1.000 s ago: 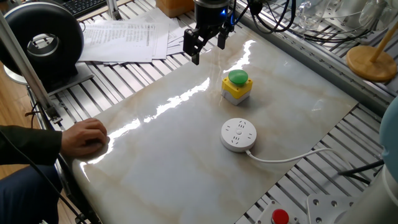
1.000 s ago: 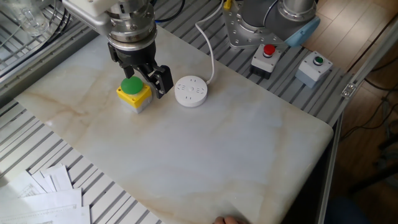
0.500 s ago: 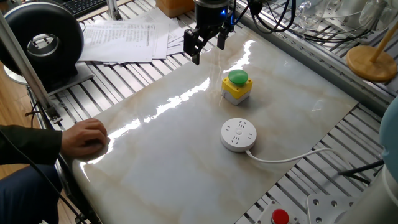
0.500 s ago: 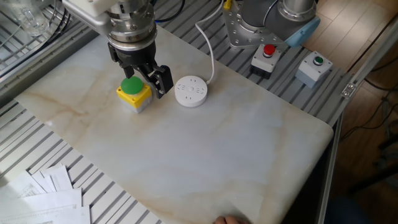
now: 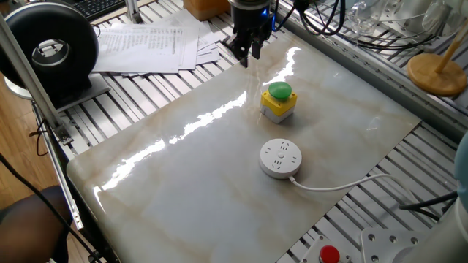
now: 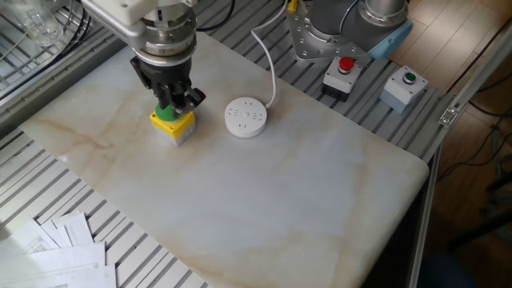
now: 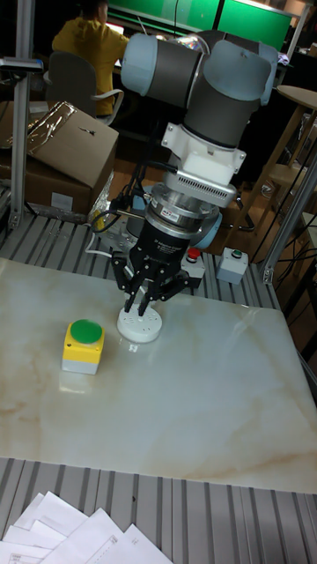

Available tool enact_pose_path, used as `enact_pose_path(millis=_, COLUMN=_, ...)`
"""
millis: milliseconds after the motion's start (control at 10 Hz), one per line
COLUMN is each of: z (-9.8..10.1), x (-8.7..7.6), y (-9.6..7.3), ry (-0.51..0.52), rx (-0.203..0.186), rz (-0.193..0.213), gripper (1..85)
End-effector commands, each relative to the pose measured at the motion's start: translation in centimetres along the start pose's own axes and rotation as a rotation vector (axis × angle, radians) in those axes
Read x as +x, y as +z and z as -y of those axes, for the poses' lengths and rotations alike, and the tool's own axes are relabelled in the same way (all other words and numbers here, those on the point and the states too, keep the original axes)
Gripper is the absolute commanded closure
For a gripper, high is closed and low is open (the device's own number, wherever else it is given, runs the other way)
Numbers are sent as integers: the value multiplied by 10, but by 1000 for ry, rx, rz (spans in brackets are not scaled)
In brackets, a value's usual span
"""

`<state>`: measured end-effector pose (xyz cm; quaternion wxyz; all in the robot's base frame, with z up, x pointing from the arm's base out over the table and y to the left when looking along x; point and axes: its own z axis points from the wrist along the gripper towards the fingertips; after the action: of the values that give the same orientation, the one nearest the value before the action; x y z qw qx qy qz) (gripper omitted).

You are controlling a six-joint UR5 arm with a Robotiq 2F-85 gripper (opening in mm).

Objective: Turn on the power strip by pressing the button

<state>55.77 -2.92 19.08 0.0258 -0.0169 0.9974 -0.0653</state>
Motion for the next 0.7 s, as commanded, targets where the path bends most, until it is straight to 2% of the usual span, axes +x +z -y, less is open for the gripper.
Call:
enact_pose_path(millis=0, z=8, x=1, y=-3, ry=-42, rx=13, rz=-12, gripper=847)
enact_pose_path(millis=200, z=8, x=5, y=-2, ry=-53, rx=11, rz=-20, gripper=847)
enact_pose_path(millis=300, z=7, x=12, y=0, ry=-51, rx=20, rz=-19, gripper=847)
enact_pose_path(millis=400, z=4, x=22, y=5, ry=-43, rx=26, rz=-1, gripper=847)
enact_pose_path(millis=500, z=0, x=25, y=9, ry=-32, rx=22, rz=24, gripper=847)
enact_pose_path(millis=600, z=-3, x=28, y=10, ry=-26, rx=21, rz=29, gripper=847)
